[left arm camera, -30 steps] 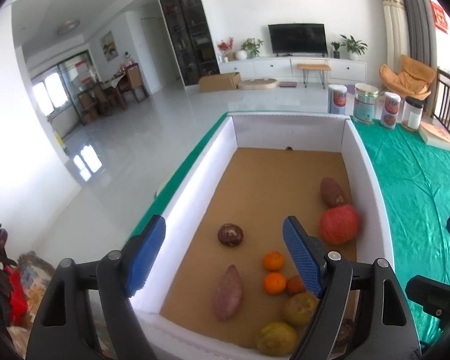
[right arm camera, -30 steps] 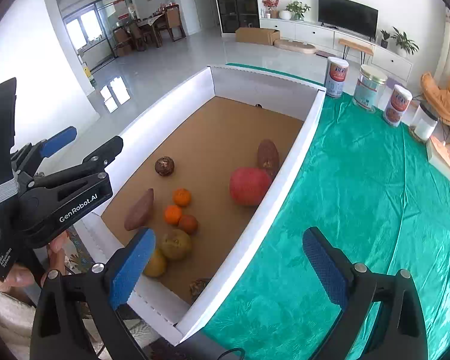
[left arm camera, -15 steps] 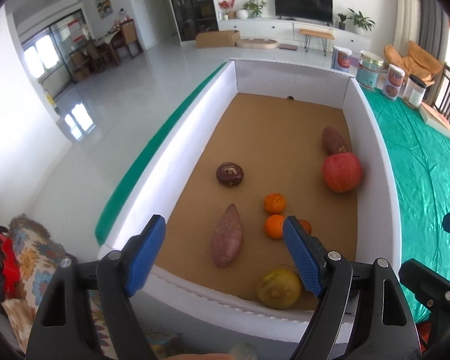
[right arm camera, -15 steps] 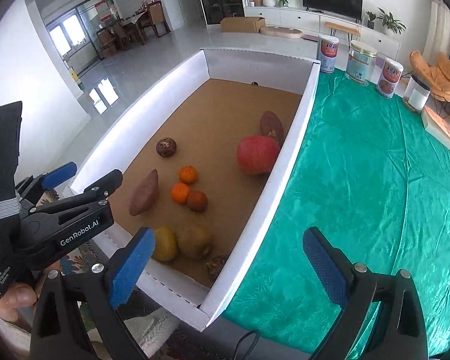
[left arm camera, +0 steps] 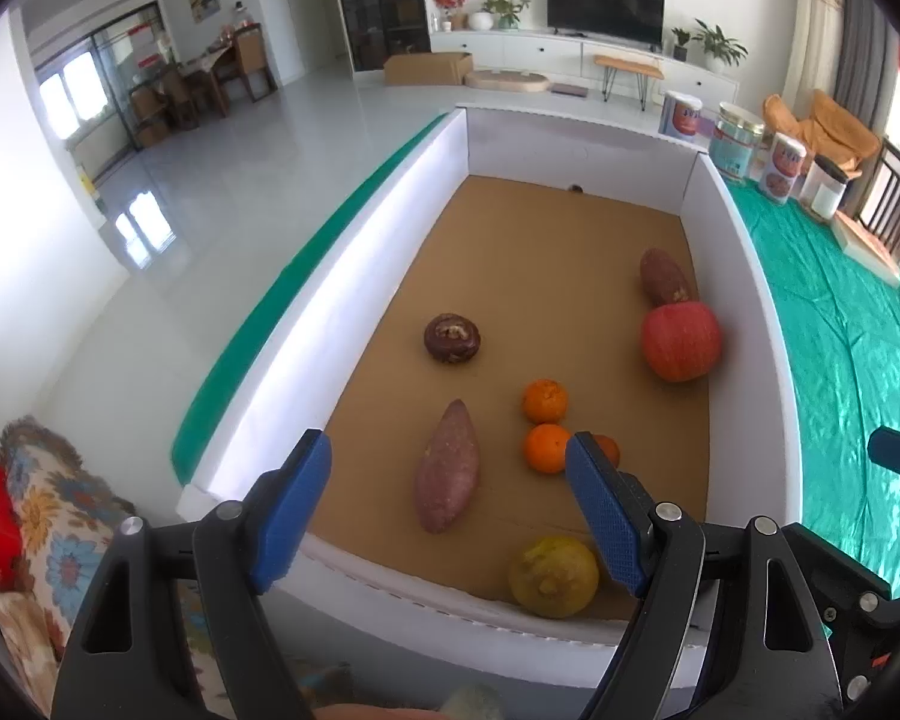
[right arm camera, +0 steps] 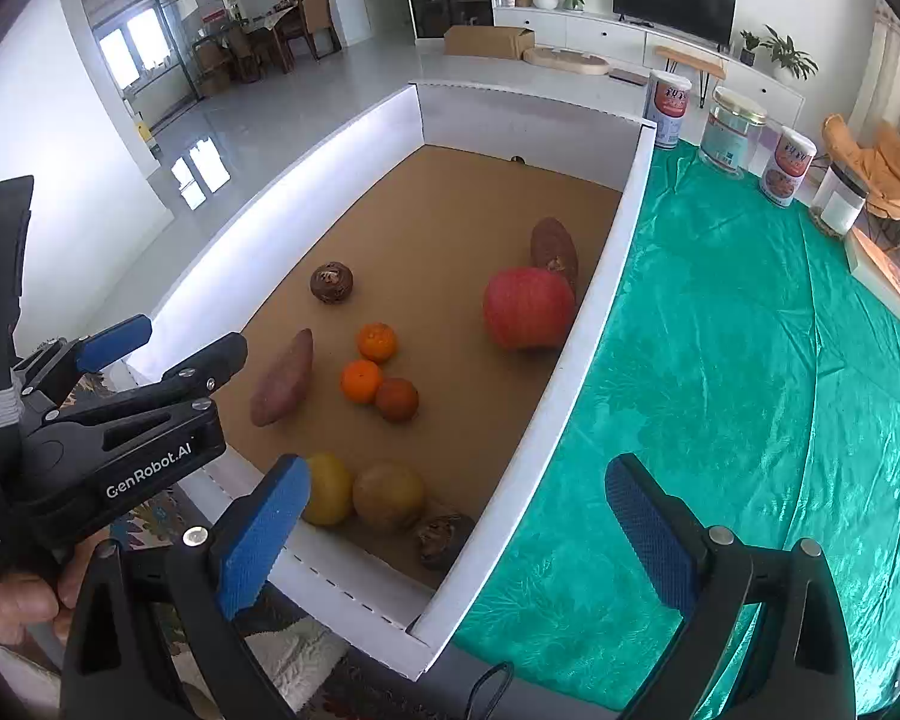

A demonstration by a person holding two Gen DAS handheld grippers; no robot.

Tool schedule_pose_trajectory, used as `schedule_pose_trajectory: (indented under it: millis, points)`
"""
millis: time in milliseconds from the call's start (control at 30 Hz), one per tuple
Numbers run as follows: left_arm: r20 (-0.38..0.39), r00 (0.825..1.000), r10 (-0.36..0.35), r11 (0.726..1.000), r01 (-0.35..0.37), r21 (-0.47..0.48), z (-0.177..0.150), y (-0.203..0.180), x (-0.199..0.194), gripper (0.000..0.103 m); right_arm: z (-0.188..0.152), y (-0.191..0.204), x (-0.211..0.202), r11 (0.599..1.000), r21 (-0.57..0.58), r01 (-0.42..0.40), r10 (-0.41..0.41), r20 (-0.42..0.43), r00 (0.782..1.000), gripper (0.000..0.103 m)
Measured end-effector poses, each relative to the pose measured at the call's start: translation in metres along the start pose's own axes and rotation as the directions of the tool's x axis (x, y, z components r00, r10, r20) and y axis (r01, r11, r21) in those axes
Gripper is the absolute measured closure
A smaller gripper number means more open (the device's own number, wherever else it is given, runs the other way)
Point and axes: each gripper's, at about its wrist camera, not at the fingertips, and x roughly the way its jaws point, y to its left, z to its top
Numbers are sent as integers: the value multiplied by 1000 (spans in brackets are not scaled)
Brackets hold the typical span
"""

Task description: Organize fruits

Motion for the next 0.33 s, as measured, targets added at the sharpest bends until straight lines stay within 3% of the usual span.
schedule_pose_trajectory:
  millis: [333]
  points:
    - [-4, 1000, -8, 1000, 8, -26, -4, 9, 2, 21, 0, 2, 1, 1000, -8, 3, -3, -3, 1000, 5]
